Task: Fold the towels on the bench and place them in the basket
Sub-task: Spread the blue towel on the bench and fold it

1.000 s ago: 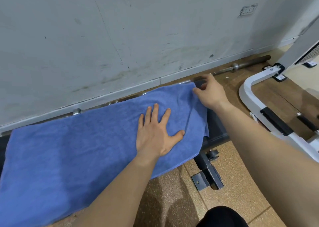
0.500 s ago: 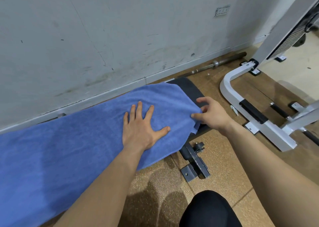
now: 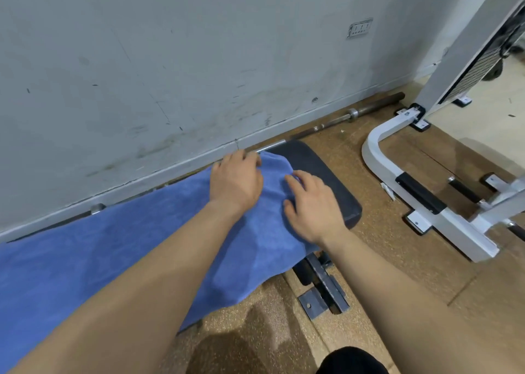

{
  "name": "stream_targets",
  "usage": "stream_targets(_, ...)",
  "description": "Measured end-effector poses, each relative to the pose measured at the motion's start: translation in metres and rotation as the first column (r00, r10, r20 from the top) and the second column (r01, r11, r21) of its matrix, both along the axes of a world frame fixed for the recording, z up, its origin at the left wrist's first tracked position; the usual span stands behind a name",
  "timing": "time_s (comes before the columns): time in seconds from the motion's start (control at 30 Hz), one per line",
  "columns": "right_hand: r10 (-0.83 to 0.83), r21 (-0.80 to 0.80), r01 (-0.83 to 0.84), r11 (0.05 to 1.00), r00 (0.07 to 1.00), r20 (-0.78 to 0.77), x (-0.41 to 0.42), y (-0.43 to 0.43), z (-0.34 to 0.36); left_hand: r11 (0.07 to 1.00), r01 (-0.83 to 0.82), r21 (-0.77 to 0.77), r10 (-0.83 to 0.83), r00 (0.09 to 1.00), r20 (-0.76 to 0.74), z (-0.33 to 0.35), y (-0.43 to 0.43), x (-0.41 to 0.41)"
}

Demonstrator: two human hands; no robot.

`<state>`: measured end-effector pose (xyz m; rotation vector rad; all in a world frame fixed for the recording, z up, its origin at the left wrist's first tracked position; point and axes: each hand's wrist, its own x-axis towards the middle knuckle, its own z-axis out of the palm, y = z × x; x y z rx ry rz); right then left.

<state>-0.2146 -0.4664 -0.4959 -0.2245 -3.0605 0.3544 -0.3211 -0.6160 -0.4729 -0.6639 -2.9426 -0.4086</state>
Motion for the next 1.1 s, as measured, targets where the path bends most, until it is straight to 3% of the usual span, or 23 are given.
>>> stream_targets(0.13, -0.015, 0.011, 0.013, 1.0, 0.992, 0.125, -0.001, 0.0, -0.021, 0.985, 0.158, 0.063, -0.164, 0.982, 0.097, -0.001, 0.04, -0.057)
stream_targets(0.23, 0.003, 0.037, -0.009, 0.999, 0.985, 0.173, -0.004, 0.0, -0.023, 0.965, 0.261, -0.019, -0.251, 0.943, 0.22, -0.011, 0.052, -0.085)
stream_targets(0.33, -0.008, 0.046, -0.001, 0.999, 0.981, 0.194, -0.007, -0.001, -0.024, 0.965, 0.264, -0.007, -0.245, 0.905, 0.348, -0.013, 0.056, -0.104)
stream_targets(0.5, -0.013, 0.066, 0.0, 0.998, 0.981, 0.194, -0.008, -0.001, -0.026, 0.965, 0.238, -0.108, -0.209, 0.952, 0.225, -0.001, 0.063, -0.126)
stream_targets(0.67, -0.016, 0.062, 0.005, 0.998, 0.984, 0.178, -0.008, -0.001, -0.027, 0.93, 0.315, -0.191, -0.211, 0.881, 0.424, -0.001, 0.068, -0.134)
stream_targets(0.8, -0.019, 0.057, 0.009, 0.998, 0.986, 0.164, -0.008, -0.002, -0.027, 0.941, 0.268, -0.207, -0.193, 0.927, 0.321, 0.004, 0.07, -0.134)
stream_targets(0.97, -0.022, 0.053, 0.014, 0.999, 0.988, 0.155, -0.008, -0.001, -0.028, 0.976, 0.21, 0.055, -0.217, 0.959, 0.183, 0.002, 0.073, -0.122)
stream_targets(1.03, -0.023, 0.052, 0.015, 0.999, 0.987, 0.157, -0.008, -0.002, -0.028, 0.974, 0.199, 0.105, -0.214, 0.965, 0.153, -0.01, 0.071, -0.114)
stream_targets(1.1, -0.025, 0.052, 0.017, 0.999, 0.987, 0.156, -0.007, -0.002, -0.027, 0.993, 0.089, 0.081, -0.102, 0.979, 0.175, -0.022, 0.065, -0.109)
